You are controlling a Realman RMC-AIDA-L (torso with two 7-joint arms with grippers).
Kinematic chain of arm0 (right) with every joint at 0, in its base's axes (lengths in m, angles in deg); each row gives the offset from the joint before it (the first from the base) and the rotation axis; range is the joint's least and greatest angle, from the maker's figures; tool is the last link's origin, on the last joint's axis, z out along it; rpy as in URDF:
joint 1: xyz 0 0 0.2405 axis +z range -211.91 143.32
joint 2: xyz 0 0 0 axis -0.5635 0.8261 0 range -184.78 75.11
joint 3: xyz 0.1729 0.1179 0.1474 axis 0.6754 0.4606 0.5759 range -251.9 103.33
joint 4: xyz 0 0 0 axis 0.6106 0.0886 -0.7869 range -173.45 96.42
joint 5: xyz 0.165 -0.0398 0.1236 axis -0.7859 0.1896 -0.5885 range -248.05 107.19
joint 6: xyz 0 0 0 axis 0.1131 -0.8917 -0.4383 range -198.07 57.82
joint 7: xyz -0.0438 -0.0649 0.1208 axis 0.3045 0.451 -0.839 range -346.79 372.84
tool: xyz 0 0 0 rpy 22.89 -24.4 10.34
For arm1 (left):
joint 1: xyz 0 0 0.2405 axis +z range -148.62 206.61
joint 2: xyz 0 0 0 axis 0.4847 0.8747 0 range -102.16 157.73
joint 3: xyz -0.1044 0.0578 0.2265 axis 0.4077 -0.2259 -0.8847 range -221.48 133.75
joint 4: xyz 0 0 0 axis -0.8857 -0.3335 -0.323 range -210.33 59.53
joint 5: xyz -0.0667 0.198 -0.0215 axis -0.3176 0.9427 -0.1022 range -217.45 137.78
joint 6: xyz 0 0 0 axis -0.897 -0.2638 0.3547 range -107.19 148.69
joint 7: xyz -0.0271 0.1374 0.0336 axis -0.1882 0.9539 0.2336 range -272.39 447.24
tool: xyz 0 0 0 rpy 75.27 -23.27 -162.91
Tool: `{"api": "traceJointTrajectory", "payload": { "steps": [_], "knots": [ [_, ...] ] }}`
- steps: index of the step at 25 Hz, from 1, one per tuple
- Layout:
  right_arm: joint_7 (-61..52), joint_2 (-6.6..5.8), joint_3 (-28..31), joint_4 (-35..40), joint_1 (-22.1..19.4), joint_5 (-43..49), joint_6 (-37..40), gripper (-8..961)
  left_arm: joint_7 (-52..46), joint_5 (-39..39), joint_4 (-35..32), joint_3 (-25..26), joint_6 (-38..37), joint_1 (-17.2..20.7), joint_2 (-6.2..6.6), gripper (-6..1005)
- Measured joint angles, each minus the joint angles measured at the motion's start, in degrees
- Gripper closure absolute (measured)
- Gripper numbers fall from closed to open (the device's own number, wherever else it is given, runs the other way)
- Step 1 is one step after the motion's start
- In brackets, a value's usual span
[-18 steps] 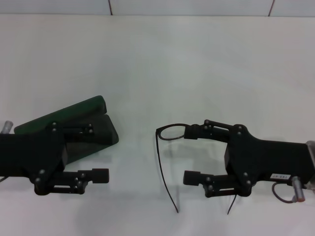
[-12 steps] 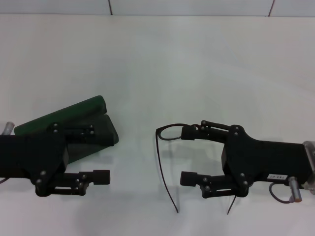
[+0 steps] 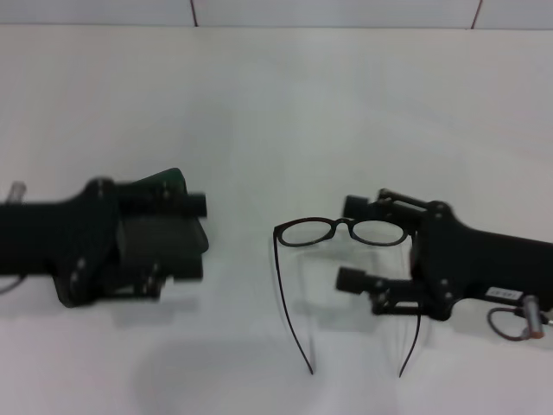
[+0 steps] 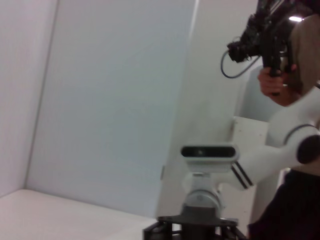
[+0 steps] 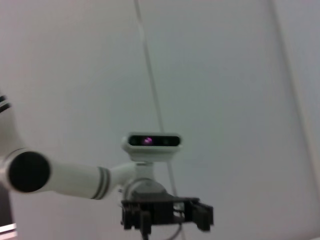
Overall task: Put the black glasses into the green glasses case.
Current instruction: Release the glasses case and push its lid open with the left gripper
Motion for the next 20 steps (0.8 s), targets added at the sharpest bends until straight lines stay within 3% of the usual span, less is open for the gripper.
{"api": "traceJointTrajectory", "payload": {
  "steps": [2, 3, 4, 7, 9, 11, 16, 20],
  "knots": [
    [0.0, -0.19, 1.6, 0.0, -1.2, 0.0, 0.0, 112, -5.1, 1.0, -7.7, 2.9, 1.2, 0.6, -1.56, 320],
    [0.0, -0.29, 2.4, 0.0, -1.8, 0.0, 0.0, 112, -5.1, 1.0, -7.7, 2.9, 1.2, 0.6, -1.56, 321],
    [-0.1, -0.37, 3.1, 0.0, -2.5, 0.1, 0.0, 112, -12.7, 6.2, -22.6, 6.9, 4.9, 1.7, -4.22, 321],
    [-0.5, -0.4, 5.4, 0.0, -4.7, 0.0, 0.6, 112, -21.0, 14.7, -39.1, 8.6, 9.3, 2.5, -6.98, 323],
    [-0.9, -0.34, 6.6, 0.0, -5.8, 0.0, 0.9, 112, -25.1, 20.8, -46.6, 8.7, 11.0, 2.3, -8.1, 328],
    [-1.9, -0.32, 7.8, 0.0, -6.4, 0.0, 1.3, 112, -28.8, 26.6, -51.3, 8.1, 12.2, 1.9, -8.52, 333],
    [-3.7, -0.82, 7.8, 0.2, -6.0, -0.3, 1.4, 112, -33.1, 38.7, -52.7, 7.2, 13.0, 1.0, -8.53, 345],
    [-5.9, -1.56, 7.9, 0.4, -5.7, -0.2, 1.9, 113, -34.7, 43.4, -55.9, 6.6, 12.9, 1.1, -8.61, 371]
  ]
}}
